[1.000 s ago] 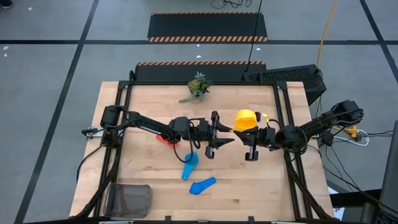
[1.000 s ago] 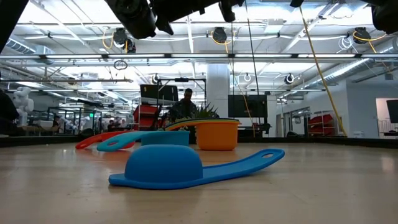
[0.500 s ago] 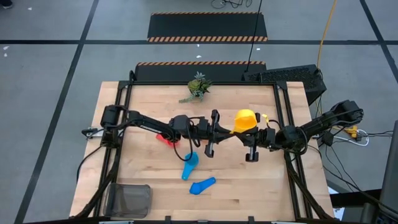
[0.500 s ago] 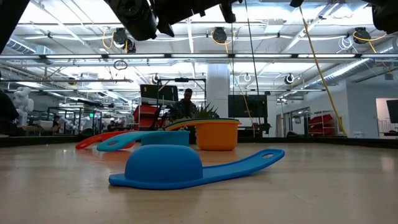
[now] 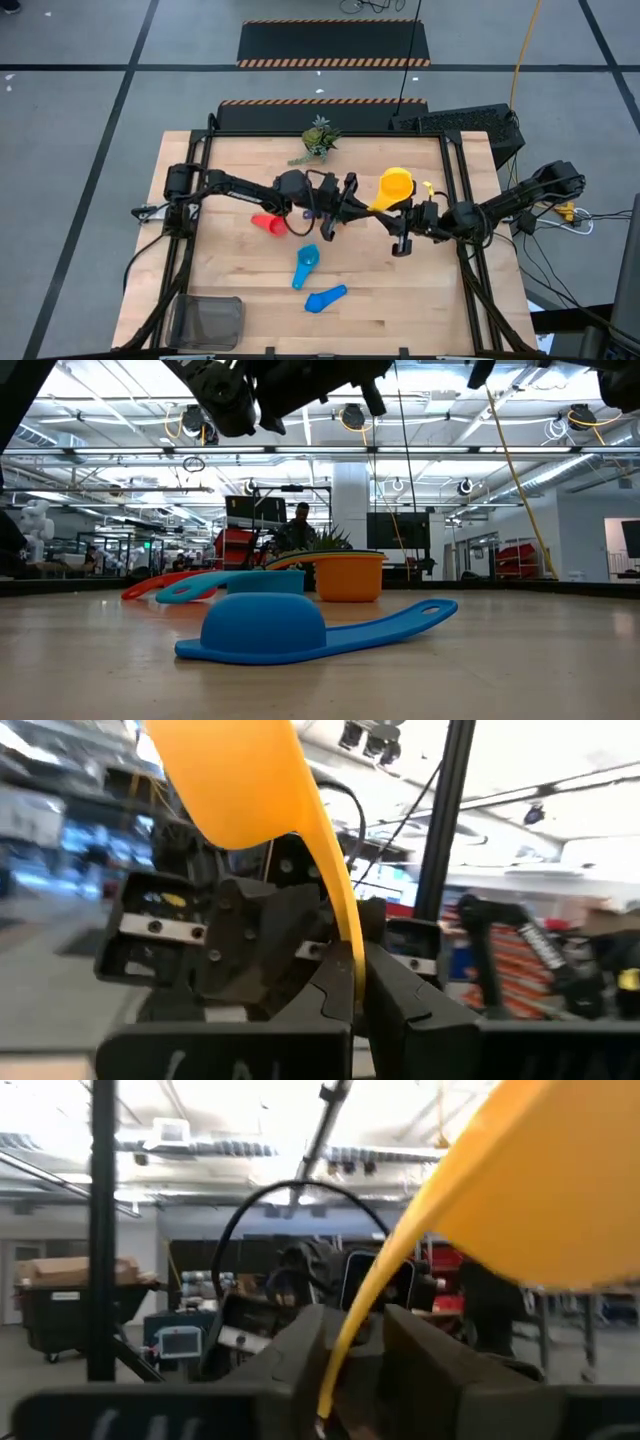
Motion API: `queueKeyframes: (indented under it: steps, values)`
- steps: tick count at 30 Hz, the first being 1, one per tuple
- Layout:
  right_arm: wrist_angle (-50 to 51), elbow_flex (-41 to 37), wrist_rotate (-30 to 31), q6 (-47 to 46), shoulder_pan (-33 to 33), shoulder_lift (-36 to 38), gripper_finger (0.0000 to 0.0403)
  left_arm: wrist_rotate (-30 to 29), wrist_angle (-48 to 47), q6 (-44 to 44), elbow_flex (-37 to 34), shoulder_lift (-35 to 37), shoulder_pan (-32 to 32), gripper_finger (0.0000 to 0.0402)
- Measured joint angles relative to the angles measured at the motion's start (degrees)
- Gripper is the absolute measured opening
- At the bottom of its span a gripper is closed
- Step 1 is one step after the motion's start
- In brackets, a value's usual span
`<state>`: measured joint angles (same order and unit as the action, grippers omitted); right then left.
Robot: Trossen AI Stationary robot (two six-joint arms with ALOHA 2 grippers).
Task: Nest measuring cups in basket
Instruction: Stack the yellow measuring cup on top of the dark blue measuring cup
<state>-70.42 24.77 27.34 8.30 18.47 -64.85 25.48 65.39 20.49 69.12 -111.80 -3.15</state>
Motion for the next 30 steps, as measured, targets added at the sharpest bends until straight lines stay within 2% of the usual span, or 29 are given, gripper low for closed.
queueKeyframes:
  steps: [5,11,14,17,21,26,30]
  values:
    - [8.87,-0.04,2.85,-2.98,0.01,4.85,0.015,3.06,-0.88,3.61,-3.65,3.89,-2.94,0.0006]
    - [22.7,-0.04,2.86,-6.53,-0.01,13.55,0.0176,4.73,-11.44,0.42,-10.7,13.53,-6.26,0.0006]
    - [28.86,-0.01,3.05,-8.36,0.01,17.79,0.0177,7.84,-22.4,-2.96,-12.87,19.4,-7.73,0.0006]
    - [34.56,-0.01,4.98,-11.86,0.01,21.02,0.0178,10.83,-38.25,-9.47,-13.97,24.47,-8.56,0.0006]
    - [40.38,-0.01,7.28,-17.09,-0.72,23.47,0.018,10.94,-55.75,-19.07,-14.05,28.12,-8.29,0.0006]
    - [45.07,-0.01,4.89,-22.26,-3.29,23.6,0.02,10.51,-61.53,-22.51,-14.07,28.3,-7.75,0.0006]
    - [48.12,-0.01,-1.26,-26.51,-6.09,22.79,0.0224,10.48,-62.82,-23.64,-14.07,28.34,-7.7,0.0007]
